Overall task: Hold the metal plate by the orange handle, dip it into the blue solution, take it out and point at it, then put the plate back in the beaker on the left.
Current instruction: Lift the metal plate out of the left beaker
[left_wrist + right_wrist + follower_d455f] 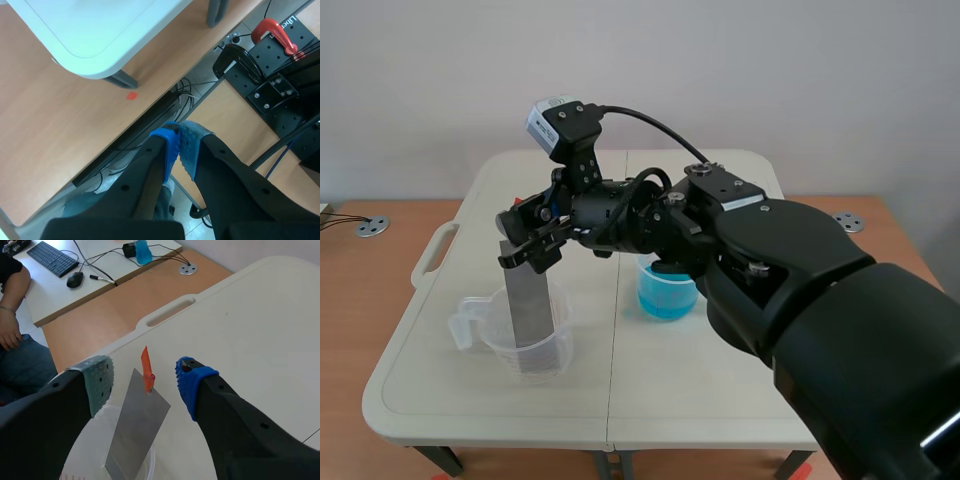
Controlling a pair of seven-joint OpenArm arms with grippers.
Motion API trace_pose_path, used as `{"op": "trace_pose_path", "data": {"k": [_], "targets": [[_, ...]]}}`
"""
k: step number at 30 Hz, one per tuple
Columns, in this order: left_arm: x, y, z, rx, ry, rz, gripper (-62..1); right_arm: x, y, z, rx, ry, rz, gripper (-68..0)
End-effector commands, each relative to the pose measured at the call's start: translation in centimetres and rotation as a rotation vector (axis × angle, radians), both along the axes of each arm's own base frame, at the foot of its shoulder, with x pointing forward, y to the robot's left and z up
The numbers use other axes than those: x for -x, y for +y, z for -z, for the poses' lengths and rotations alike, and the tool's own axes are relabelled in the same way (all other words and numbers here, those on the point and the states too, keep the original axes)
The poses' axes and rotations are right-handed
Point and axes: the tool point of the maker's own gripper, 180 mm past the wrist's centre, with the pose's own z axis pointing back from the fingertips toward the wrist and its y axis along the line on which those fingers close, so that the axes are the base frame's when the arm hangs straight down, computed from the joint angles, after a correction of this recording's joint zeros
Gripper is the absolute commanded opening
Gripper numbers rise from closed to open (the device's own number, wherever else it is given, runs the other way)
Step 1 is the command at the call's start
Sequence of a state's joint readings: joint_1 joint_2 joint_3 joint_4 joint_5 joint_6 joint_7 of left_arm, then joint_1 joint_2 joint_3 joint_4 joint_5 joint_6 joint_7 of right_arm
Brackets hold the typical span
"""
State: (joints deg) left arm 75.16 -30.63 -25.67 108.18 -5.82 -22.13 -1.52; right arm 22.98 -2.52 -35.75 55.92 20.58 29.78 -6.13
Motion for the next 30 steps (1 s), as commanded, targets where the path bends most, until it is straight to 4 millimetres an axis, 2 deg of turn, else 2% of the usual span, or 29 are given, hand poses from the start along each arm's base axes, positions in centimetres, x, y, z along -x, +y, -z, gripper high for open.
{"op": "trace_pose_path", "data": {"k": [1,13,17,23,30], "targets": [[-0.1,-0.3,-0.2,0.011,-0.006,0.0,-59.1,-0.8,0.4,-1.8,-0.026,-0.036,-0.002,-42.1],[0.0,-0.2,-0.2,0.008,-0.002,0.0,-59.1,-0.8,0.4,-1.7,-0.019,-0.032,-0.003,-57.7],[0.0,-0.2,-0.2,0.007,0.0,0.0,-59.1,-0.8,0.4,-1.7,-0.02,-0.033,-0.003,-66.6],[0.0,-0.2,-0.2,0.007,-0.001,0.0,-59.1,-0.6,0.5,-2.1,-0.046,-0.04,-0.01,-66.2],[0.0,-0.2,-0.2,0.008,0.0,0.0,-59.1,1.6,1.5,-2.8,-0.111,-0.048,-0.123,-66.2]]}}
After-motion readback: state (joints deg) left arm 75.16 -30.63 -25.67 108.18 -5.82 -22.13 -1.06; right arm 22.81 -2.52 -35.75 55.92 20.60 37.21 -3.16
